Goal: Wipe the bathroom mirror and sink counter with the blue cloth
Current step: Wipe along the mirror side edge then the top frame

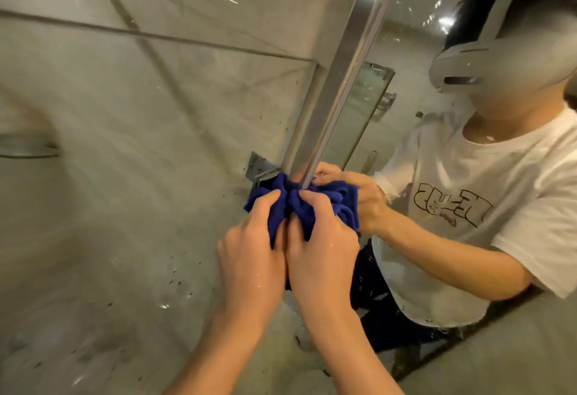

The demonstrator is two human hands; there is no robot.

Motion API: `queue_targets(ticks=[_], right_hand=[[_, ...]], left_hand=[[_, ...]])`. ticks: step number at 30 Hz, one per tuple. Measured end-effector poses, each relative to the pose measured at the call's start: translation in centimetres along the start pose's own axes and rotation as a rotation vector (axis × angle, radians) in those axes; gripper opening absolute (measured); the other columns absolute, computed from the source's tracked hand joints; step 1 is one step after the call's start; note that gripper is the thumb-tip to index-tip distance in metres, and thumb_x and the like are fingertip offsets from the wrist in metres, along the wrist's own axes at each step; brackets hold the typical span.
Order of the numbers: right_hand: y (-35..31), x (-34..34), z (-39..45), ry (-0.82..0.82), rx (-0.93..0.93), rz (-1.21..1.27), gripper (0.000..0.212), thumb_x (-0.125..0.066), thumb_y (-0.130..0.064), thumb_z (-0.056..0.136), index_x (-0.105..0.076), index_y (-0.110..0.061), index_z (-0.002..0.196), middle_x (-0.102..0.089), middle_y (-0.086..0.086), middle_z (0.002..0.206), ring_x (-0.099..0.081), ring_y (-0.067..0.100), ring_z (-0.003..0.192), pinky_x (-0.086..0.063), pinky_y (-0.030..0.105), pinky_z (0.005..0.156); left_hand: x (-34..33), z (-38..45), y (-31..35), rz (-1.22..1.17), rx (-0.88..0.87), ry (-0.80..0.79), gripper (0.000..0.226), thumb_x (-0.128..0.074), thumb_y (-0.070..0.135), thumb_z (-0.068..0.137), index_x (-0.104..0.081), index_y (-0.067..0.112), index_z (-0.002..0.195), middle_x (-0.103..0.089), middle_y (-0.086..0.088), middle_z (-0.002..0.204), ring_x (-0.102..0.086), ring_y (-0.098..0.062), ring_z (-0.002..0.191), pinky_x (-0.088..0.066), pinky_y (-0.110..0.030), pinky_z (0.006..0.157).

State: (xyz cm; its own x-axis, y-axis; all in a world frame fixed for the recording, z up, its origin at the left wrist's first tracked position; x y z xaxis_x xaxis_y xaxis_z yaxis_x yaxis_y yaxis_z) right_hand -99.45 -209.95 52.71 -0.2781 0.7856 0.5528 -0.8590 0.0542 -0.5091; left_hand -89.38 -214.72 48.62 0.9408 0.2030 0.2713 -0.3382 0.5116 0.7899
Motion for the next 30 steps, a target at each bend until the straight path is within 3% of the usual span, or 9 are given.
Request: queue_targets(ticks=[2, 4, 9, 11, 15, 18, 22, 25, 30], right_hand=[[0.1, -0.3, -0.3, -0.025, -0.018, 0.006, 0.028, -0.067, -0.007, 0.086, -0.065, -0.016, 0.113, -0.071, 0.000, 0.094, -0.065, 0.017, 0.083, -0.053, 0.034, 0.072], [-0.2, 0.0, 0.0, -0.074, -0.025, 0.014, 0.027, -0.066, -0.007, 0.087, -0.066, -0.015, 0.113, -0.071, 0.000, 0.097, -0.064, 0.016, 0.086, -0.052, 0.035, 0.077], [-2.7, 3.2, 4.2, -0.058, 0.014, 0.030, 0.024, -0.066, -0.009, 0.086, -0.067, -0.014, 0.110, -0.063, -0.009, 0.090, -0.050, 0.006, 0.077, -0.037, 0.011, 0.068], [-2.9, 3.3, 5.1, -0.100, 0.000, 0.008, 0.024, -0.065, -0.009, 0.086, -0.066, -0.014, 0.110, -0.059, -0.008, 0.087, -0.046, 0.005, 0.076, -0.031, 0.014, 0.065], [-2.4, 2.3, 3.0, -0.084, -0.008, -0.012, 0.026, -0.066, -0.005, 0.085, -0.065, -0.011, 0.111, -0.069, 0.003, 0.096, -0.059, 0.014, 0.084, -0.038, 0.020, 0.070], [-1.7, 1.5, 2.2, -0.116, -0.044, -0.016, 0.026, -0.066, -0.006, 0.087, -0.064, -0.012, 0.112, -0.070, 0.003, 0.098, -0.061, 0.014, 0.086, -0.035, 0.018, 0.070], [-1.6, 1.2, 2.4, -0.136, -0.048, -0.042, 0.025, -0.064, -0.007, 0.088, -0.062, -0.012, 0.112, -0.066, -0.001, 0.094, -0.057, 0.013, 0.083, -0.037, 0.020, 0.070], [-1.8, 1.2, 2.5, -0.146, -0.065, -0.033, 0.025, -0.064, -0.006, 0.087, -0.062, -0.013, 0.110, -0.054, -0.010, 0.088, -0.049, 0.007, 0.079, -0.034, 0.015, 0.066], [-2.8, 3.0, 4.3, -0.119, -0.098, 0.021, 0.023, -0.066, -0.010, 0.087, -0.063, -0.020, 0.107, -0.055, -0.016, 0.089, -0.052, 0.002, 0.080, -0.039, 0.004, 0.069]], left_hand=[[-0.1, -0.5, -0.5, -0.007, 0.025, 0.008, 0.038, -0.071, 0.010, 0.087, -0.065, 0.018, 0.123, -0.073, -0.006, 0.076, -0.066, -0.030, 0.064, -0.043, -0.030, 0.058], [0.2, -0.5, -0.4, -0.042, 0.068, 0.034, 0.036, -0.070, 0.009, 0.087, -0.067, 0.019, 0.122, -0.074, -0.007, 0.076, -0.066, -0.032, 0.066, -0.047, -0.034, 0.059], [1.6, 2.3, 3.5, -0.129, 0.072, 0.137, 0.033, -0.071, 0.011, 0.086, -0.070, 0.022, 0.116, -0.076, -0.008, 0.083, -0.062, -0.025, 0.071, -0.035, -0.024, 0.061], [1.8, 3.2, 4.1, -0.123, 0.079, 0.106, 0.034, -0.071, 0.011, 0.086, -0.069, 0.023, 0.117, -0.075, -0.005, 0.082, -0.063, -0.026, 0.071, -0.035, -0.026, 0.061], [1.2, 2.2, 2.7, -0.032, 0.068, 0.003, 0.037, -0.068, 0.012, 0.088, -0.063, 0.020, 0.123, -0.074, -0.003, 0.081, -0.062, -0.024, 0.070, -0.027, -0.021, 0.061], [0.7, 1.4, 1.9, -0.032, 0.087, -0.050, 0.036, -0.066, 0.013, 0.090, -0.061, 0.020, 0.125, -0.074, -0.004, 0.082, -0.060, -0.022, 0.067, -0.031, -0.022, 0.060], [0.5, 1.3, 1.3, -0.061, 0.098, -0.036, 0.034, -0.065, 0.014, 0.091, -0.061, 0.022, 0.123, -0.073, -0.005, 0.082, -0.065, -0.031, 0.073, -0.050, -0.041, 0.065], [0.6, 1.3, 1.1, -0.096, 0.117, -0.028, 0.032, -0.066, 0.016, 0.090, -0.063, 0.022, 0.121, -0.074, -0.005, 0.084, -0.065, -0.028, 0.073, -0.048, -0.037, 0.064], [1.7, 3.4, 3.6, -0.147, 0.053, 0.033, 0.029, -0.069, 0.016, 0.087, -0.068, 0.022, 0.115, -0.076, -0.007, 0.086, -0.067, -0.034, 0.075, -0.051, -0.039, 0.065]])
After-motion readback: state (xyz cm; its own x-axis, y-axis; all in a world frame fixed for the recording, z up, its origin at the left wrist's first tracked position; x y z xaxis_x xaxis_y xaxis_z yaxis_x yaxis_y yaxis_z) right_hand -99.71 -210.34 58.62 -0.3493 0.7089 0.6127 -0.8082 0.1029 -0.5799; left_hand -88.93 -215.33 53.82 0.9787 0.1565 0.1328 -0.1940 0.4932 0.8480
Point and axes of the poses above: each hand's wrist, its own z-axis towards the middle knuckle, its own x-axis out of the back of the hand, y = z × x, the point moved 8 cm from there along z, towards the middle knuckle
